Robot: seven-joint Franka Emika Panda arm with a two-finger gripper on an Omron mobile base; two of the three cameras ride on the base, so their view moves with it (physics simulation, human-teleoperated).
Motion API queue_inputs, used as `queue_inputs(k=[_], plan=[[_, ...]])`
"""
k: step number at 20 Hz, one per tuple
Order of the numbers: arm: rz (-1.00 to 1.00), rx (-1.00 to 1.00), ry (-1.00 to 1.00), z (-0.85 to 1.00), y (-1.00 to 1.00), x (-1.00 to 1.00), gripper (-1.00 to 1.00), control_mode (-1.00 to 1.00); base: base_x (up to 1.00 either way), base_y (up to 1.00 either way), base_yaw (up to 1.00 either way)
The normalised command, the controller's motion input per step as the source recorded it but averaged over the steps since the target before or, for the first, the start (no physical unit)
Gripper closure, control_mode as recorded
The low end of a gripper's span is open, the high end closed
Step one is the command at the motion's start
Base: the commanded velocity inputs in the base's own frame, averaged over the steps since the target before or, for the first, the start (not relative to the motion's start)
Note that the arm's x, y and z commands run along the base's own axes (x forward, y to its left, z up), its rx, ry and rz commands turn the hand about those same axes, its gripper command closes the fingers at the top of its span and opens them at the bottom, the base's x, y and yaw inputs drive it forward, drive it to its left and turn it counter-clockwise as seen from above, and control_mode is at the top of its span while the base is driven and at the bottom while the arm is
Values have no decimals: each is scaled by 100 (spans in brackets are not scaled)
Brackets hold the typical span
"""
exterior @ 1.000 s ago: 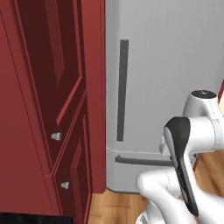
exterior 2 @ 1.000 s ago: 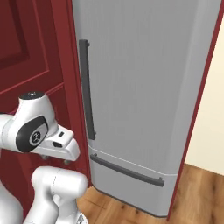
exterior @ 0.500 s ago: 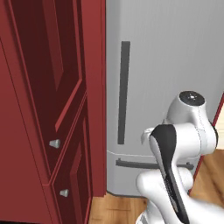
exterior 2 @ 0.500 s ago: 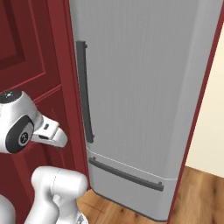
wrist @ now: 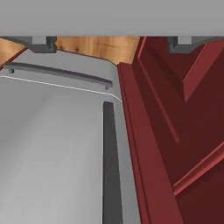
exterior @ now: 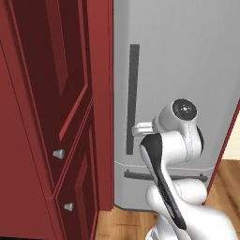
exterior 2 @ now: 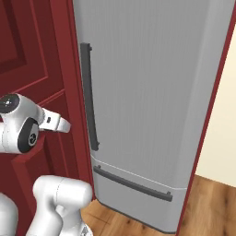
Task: Retrieve the chicken drumstick from the fridge and place it on the saucepan with marinade on the stove.
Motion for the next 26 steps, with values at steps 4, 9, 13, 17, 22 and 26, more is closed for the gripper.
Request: queue_inputs(k=[4, 9, 13, 17, 22, 26], plan=[[-11, -1, -1, 0, 0, 94, -100, -100, 0, 0, 0], [-16, -3, 1, 0, -3, 70, -100, -100, 0, 0, 0], [-10, -3, 12, 0, -21, 73, -100, -100, 0, 0, 0], [1, 0, 6, 0, -40, 71, -100, -100, 0, 0, 0], [6, 2, -3, -7, 4, 87, -100, -100, 0, 0, 0], [0, 0, -10, -7, 27, 74, -100, -100, 0, 0, 0]])
